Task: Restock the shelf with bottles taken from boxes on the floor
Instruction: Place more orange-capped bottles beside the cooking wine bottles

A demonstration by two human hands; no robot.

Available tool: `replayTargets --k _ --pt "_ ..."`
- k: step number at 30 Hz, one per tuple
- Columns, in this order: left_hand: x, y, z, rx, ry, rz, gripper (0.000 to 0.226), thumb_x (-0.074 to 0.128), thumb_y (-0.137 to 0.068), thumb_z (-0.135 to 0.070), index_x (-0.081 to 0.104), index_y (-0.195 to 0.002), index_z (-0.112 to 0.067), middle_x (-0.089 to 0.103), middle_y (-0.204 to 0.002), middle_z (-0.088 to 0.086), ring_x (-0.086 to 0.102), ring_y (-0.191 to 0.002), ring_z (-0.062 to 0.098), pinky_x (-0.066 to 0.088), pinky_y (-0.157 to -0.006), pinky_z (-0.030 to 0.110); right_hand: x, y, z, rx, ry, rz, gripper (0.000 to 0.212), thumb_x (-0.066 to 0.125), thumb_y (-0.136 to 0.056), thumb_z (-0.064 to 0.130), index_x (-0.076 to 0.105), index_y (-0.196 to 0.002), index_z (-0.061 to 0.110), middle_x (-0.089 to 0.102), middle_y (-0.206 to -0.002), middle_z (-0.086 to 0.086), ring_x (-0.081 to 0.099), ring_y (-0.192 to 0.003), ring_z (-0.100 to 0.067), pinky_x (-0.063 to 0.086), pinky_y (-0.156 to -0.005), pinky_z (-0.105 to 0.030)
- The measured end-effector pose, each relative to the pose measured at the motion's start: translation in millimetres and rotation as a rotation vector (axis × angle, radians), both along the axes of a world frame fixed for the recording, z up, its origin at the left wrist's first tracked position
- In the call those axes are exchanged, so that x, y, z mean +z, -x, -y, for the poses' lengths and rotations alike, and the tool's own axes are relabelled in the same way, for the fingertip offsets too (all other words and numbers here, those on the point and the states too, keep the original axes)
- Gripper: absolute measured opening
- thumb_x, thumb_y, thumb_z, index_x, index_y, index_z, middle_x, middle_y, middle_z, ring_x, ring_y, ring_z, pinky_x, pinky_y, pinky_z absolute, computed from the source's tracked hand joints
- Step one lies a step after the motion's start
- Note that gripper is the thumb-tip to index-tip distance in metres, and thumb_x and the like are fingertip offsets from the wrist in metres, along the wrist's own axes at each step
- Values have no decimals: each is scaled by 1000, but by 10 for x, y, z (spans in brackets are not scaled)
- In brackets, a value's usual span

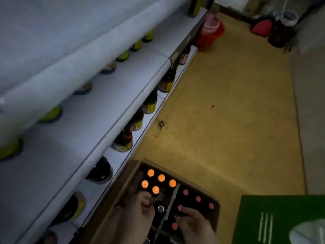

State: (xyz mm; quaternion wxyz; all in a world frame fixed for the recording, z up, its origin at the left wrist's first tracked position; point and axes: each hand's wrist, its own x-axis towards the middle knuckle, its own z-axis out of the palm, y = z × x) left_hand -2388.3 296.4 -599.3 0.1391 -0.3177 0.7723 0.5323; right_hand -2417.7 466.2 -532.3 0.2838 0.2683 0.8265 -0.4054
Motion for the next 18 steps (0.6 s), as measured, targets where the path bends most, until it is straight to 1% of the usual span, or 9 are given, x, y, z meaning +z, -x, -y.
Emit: replayTargets --k 1,2,3,5,6,10,13,15,18 --pt "-155 70 -11 -18 16 28 31 73 -74 -23 62 -91 -46 66 -88 -14 66 -80 2 55 -82 35 -246 50 23 58 -25 -3 24 84 -81 23 74 -99 34 75 -74 19 67 -76 8 45 -73 -1" --pt "-354 129 -15 -38 35 38 29 73 -79 -20 60 -92 -43 66 -92 -14 66 -87 6 54 -85 37 -479 96 42 123 -45 -1 25 81 -84 27 69 -103 39 74 -79 21 65 -75 12 43 -70 0" --pt "-564 182 -11 -53 71 46 28 72 -83 -19 59 -94 -41 65 -96 -14 66 -93 10 53 -87 37 -681 140 73 185 -56 -3 27 77 -87 32 66 -108 42 73 -86 21 65 -81 10 44 -72 -2" --pt "-969 273 17 -75 150 16 22 68 -84 -25 61 -101 -37 63 -102 -12 64 -100 17 53 -86 40 -1104 214 124 292 -74 -26 33 71 -91 34 60 -121 44 72 -104 17 68 -104 -3 50 -86 -18" --pt "-1162 316 37 -102 187 5 25 65 -83 -30 62 -107 -36 61 -106 -10 63 -103 19 53 -85 41 -1309 245 153 331 -90 -39 38 69 -92 33 58 -126 45 70 -111 16 67 -111 -6 51 -90 -23" --pt "-1680 526 151 -199 331 12 50 71 -82 -37 53 -129 -38 56 -124 -1 58 -115 27 52 -88 44 -1983 330 283 447 -195 -84 58 66 -89 38 43 -141 50 62 -130 14 60 -120 -13 55 -94 -36" --pt "-1894 662 196 -257 370 15 60 73 -79 -40 51 -134 -38 56 -126 3 56 -121 31 51 -93 46 -2262 430 367 545 -282 -98 59 61 -93 44 36 -147 47 57 -137 8 55 -126 -19 50 -99 -43" --pt "-1971 723 205 -322 411 44 55 72 -81 -41 52 -133 -38 56 -124 3 56 -120 31 50 -92 44 -2381 498 411 614 -329 -83 58 58 -96 46 34 -149 45 55 -140 6 53 -130 -23 44 -103 -44" --pt "-2046 761 229 -391 482 34 44 66 -86 -41 52 -127 -37 59 -121 -1 58 -116 30 50 -84 40 -2526 564 450 654 -351 -94 49 57 -96 46 40 -142 41 60 -134 4 56 -127 -25 38 -101 -45"
